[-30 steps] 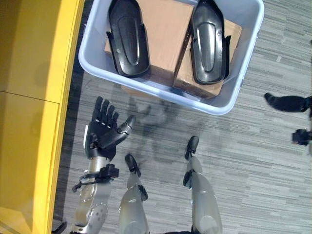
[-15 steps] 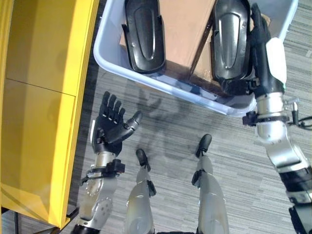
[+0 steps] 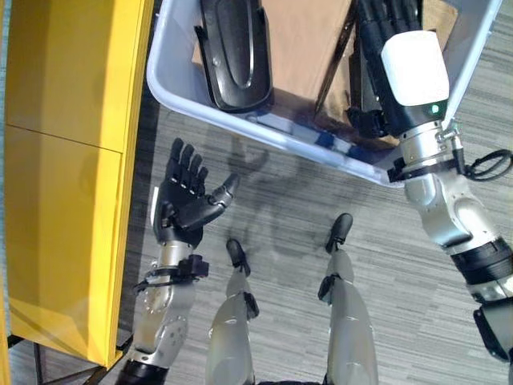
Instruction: Move parts from the plastic box to the shelf.
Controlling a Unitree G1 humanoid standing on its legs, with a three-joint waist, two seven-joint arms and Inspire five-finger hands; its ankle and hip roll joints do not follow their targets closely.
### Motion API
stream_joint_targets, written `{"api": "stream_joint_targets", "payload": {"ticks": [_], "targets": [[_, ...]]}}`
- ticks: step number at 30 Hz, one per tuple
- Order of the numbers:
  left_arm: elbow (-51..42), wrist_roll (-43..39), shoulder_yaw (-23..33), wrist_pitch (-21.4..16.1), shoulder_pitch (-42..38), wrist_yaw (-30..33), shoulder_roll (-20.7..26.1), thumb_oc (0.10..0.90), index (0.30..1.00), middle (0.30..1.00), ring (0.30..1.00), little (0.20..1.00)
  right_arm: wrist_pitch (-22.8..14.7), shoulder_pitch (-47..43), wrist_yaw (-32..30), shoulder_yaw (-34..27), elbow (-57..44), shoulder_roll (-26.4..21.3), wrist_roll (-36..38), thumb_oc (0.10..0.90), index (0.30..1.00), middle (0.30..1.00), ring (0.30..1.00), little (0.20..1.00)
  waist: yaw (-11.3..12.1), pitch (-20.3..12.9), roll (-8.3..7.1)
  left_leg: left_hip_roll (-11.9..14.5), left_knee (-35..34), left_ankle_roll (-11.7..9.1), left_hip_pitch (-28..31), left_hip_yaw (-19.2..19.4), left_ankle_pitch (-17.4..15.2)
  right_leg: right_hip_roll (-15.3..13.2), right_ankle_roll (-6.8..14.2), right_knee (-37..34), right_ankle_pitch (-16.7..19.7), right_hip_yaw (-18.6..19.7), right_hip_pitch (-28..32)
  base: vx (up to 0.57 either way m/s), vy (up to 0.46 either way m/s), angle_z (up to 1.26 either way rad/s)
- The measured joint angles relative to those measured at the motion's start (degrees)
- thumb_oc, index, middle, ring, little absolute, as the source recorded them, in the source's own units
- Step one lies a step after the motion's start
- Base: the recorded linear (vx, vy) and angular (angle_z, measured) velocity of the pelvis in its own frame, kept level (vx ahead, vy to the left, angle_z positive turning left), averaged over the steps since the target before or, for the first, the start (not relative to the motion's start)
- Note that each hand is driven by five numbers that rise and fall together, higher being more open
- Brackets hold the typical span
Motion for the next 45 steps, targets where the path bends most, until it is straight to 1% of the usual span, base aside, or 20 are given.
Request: {"api": "stream_joint_targets", "payload": {"ticks": [3,5,7,14,19,22,28,33,36,39,40,41,42,43,45], "targets": [[0.18,0.00,0.05,-0.02,0.00,0.01,-0.33,0.900,1.000,1.000,1.000,1.000,0.46,0.16,0.44,-0.04,1.38,-1.17,0.01,0.900,1.000,1.000,1.000,1.000,0.36,0.03,0.34,-0.04,0.00,0.02,-1.00,0.03,0.07,-0.08,0.00,0.25,0.00,0.01,-1.14,0.00,0.000,0.00],[1.43,0.23,0.03,-0.02,-0.28,0.03,-1.18,0.900,1.000,1.000,1.000,1.000,0.80,0.20,0.44,-0.09,1.61,-1.11,0.05,0.900,1.000,1.000,1.000,1.000,0.23,0.02,1.03,-0.09,0.00,0.03,-1.32,0.00,0.06,-0.12,0.00,0.27,0.00,-0.01,-1.42,0.00,0.000,0.00],[1.86,0.43,0.00,-0.02,-0.34,0.07,-2.04,0.900,1.000,1.000,1.000,1.000,0.95,0.21,0.39,-0.23,2.24,-0.94,0.11,0.900,1.000,1.000,1.000,1.000,0.24,-0.01,1.38,-0.10,0.00,0.06,-1.45,0.02,0.04,-0.13,0.01,0.26,-0.02,-0.01,-1.57,0.00,0.000,0.00],[2.20,0.48,-0.06,-0.04,-1.31,0.07,-2.16,0.900,1.000,1.000,1.000,1.000,2.23,0.30,-0.69,-1.04,6.71,0.10,0.22,0.900,1.000,1.000,1.000,1.000,0.21,-0.01,1.40,-0.31,0.00,0.15,-2.48,0.05,0.14,-0.42,0.01,0.67,-0.02,0.14,-2.74,0.00,0.000,0.00],[2.23,0.57,-0.07,-0.11,-1.74,0.07,-2.16,0.900,1.000,1.000,1.000,1.000,2.50,0.12,-2.11,-1.79,10.24,0.90,1.36,0.900,1.000,1.000,1.000,1.000,0.17,-0.02,1.53,-0.81,0.00,0.27,-2.94,0.07,0.19,-0.95,0.06,0.88,-0.04,0.25,-3.38,0.00,0.000,0.00],[2.23,0.60,-0.05,-0.34,-1.74,0.10,-2.15,0.900,1.000,1.000,1.000,1.000,3.25,-0.03,-3.23,-2.09,10.72,0.84,1.43,0.900,1.000,1.000,1.000,1.000,0.24,-0.03,1.54,-0.89,0.00,0.34,-3.49,0.06,0.22,-1.06,0.08,1.17,-0.05,0.31,-4.06,0.00,0.000,0.00],[2.94,0.79,-0.23,-0.35,-1.86,0.13,-2.15,0.900,1.000,1.000,1.000,1.000,3.58,-1.17,-4.73,-3.02,12.47,1.26,2.74,0.900,1.000,1.000,1.000,1.000,-0.01,-0.06,1.64,-0.98,0.00,0.52,-4.58,-0.02,0.39,-1.20,0.08,1.50,-0.06,0.38,-5.30,0.00,0.000,0.00],[3.44,1.69,-0.69,-0.42,-1.83,0.18,-2.09,0.900,1.000,1.000,1.000,1.000,2.89,-3.19,-5.36,-2.73,15.18,1.34,4.26,0.900,1.000,1.000,1.000,1.000,-0.35,-0.09,1.69,-1.44,0.00,0.93,-4.82,-0.02,0.62,-1.71,0.15,2.02,-0.13,0.75,-5.90,0.00,0.000,0.00],[3.44,1.69,-0.71,-0.52,-1.90,0.94,-2.07,0.900,1.000,1.000,1.000,1.000,2.07,-5.55,-5.37,-2.20,17.07,1.57,5.77,0.900,1.000,1.000,1.000,1.000,-1.29,-0.12,1.72,-1.98,-0.02,1.33,-5.55,0.07,0.72,-2.38,0.49,2.97,-0.44,1.52,-7.25,0.02,0.008,0.01],[3.83,1.68,-1.13,-1.03,-1.88,1.22,-1.78,0.900,1.000,1.000,1.000,1.000,1.62,-8.95,-5.52,0.03,19.84,1.69,8.00,0.900,1.000,1.000,1.000,1.000,-1.38,-0.23,1.82,-1.98,-0.07,1.52,-6.27,0.26,1.32,-2.43,0.28,3.91,-0.38,1.85,-8.67,0.00,-0.004,0.00],[3.83,1.68,-1.35,-1.37,-1.87,1.21,-1.77,0.900,1.000,1.000,1.000,1.000,1.09,-10.33,-5.52,0.63,20.91,1.92,8.50,0.755,0.797,0.797,0.797,0.797,-1.38,-0.31,1.93,-1.82,-0.08,1.56,-6.74,0.08,1.70,-2.53,0.12,4.07,-0.45,1.88,-9.23,0.06,0.006,-0.01],[4.03,1.65,-1.74,-1.37,-1.82,1.28,-1.78,0.900,1.000,1.000,1.000,1.000,0.19,-12.47,-5.52,1.00,24.55,3.37,10.55,0.565,0.531,0.531,0.531,0.531,-1.42,-0.42,2.05,-1.70,-0.11,1.36,-6.77,-0.53,1.89,-2.35,0.16,4.21,-0.41,1.95,-9.28,0.06,0.015,0.02],[4.03,1.65,-2.29,-1.37,-1.82,1.23,-1.79,0.900,1.000,1.000,1.000,1.000,-0.28,-13.60,-5.52,1.51,26.51,3.58,11.47,0.400,0.300,0.300,0.300,0.300,-1.36,-0.59,2.32,-1.65,-0.14,1.14,-6.80,-0.89,1.97,-2.32,0.15,4.57,-0.42,1.94,-9.34,0.00,0.001,0.03],[4.01,1.65,-2.69,-1.37,-1.82,1.10,-1.82,0.900,1.000,1.000,1.000,1.000,-0.43,-14.15,-5.52,1.73,27.75,3.72,11.47,0.400,0.300,0.300,0.300,0.300,-1.13,-0.74,2.56,-1.65,-0.29,1.03,-6.87,-1.19,1.90,-2.35,0.15,4.93,-0.42,1.94,-9.51,0.00,0.005,0.09],[4.27,1.62,-3.49,-1.37,-1.12,1.19,-1.84,0.900,1.000,1.000,1.000,1.000,-1.63,-15.74,-5.29,3.67,32.86,4.78,12.28,0.400,0.300,0.300,0.300,0.300,-0.88,-3.06,3.06,-1.59,-0.37,0.97,-8.26,-1.72,1.92,-2.51,0.15,5.46,-0.43,2.02,-10.92,-0.01,0.001,0.11]]}}
